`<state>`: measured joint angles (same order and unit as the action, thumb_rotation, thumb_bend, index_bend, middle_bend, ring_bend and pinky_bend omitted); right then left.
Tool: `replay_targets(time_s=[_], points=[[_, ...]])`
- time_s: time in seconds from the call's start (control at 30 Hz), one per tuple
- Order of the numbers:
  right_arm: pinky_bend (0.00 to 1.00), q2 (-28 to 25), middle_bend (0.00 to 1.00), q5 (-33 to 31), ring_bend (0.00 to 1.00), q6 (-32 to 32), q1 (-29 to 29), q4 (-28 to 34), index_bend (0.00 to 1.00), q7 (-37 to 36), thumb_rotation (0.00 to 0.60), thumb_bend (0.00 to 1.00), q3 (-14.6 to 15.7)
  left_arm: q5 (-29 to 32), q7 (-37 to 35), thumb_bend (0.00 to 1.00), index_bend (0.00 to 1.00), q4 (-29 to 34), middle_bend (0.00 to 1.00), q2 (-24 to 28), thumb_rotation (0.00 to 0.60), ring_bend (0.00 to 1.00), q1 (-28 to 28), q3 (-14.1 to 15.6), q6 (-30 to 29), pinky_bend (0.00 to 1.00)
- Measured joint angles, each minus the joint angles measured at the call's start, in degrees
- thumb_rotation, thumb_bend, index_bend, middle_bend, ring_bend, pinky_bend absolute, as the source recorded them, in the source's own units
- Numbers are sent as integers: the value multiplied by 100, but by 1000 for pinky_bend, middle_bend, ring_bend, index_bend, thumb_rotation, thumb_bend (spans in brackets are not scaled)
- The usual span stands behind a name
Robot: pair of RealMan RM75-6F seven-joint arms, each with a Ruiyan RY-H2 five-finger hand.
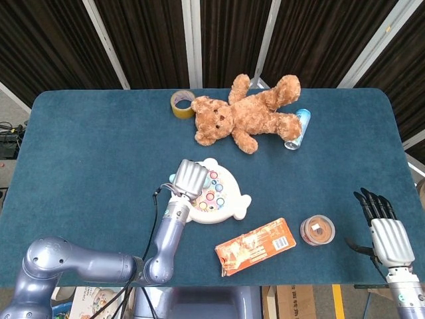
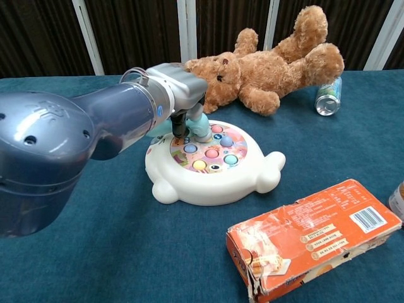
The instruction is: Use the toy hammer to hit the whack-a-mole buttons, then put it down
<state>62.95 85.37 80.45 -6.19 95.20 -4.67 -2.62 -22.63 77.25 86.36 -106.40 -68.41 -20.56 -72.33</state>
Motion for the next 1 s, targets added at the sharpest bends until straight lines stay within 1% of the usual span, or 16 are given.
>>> replay_targets(time_s=[0.13, 0.33, 0.5, 0.63, 0.73, 0.8, 1.0], points=[[0, -9, 0, -3, 0, 0, 2, 6, 0, -9, 600, 193, -1, 23, -8, 551, 679, 14, 546, 7, 600, 474, -33, 4, -34, 633], [0, -12, 0, 3, 0, 6, 4, 4, 0, -11, 600, 193, 1, -80, -128, 550, 679, 202, 546, 113, 600, 474, -55, -47, -129, 633], [0, -17, 0, -17, 0, 7, 13, 6, 0, 1, 600, 192, 2, -179, -262, 551, 679, 537, 546, 353, 600, 474, -1, -101, -293, 634], [0, -15, 0, -15, 0, 13, 18, -5, 0, 33, 600, 193, 5, -236, -367, 551, 679, 876, 546, 655, 600, 474, 153, -55, -438, 633], [0, -6, 0, 3, 0, 25, 21, -15, 0, 65, 600, 193, 11, -326, -526, 551, 679, 1160, 546, 956, 600, 474, 375, 90, -520, 633], [0, -1, 0, 13, 0, 41, 28, -16, 0, 91, 600, 193, 15, -444, -727, 551, 679, 1305, 546, 1169, 600, 474, 568, 246, -545, 634], [0, 17, 0, 5, 0, 59, 43, -19, 0, 145, 600, 193, 18, -935, -1506, 551, 679, 1568, 545, 1655, 600, 474, 1193, 836, -519, 633]])
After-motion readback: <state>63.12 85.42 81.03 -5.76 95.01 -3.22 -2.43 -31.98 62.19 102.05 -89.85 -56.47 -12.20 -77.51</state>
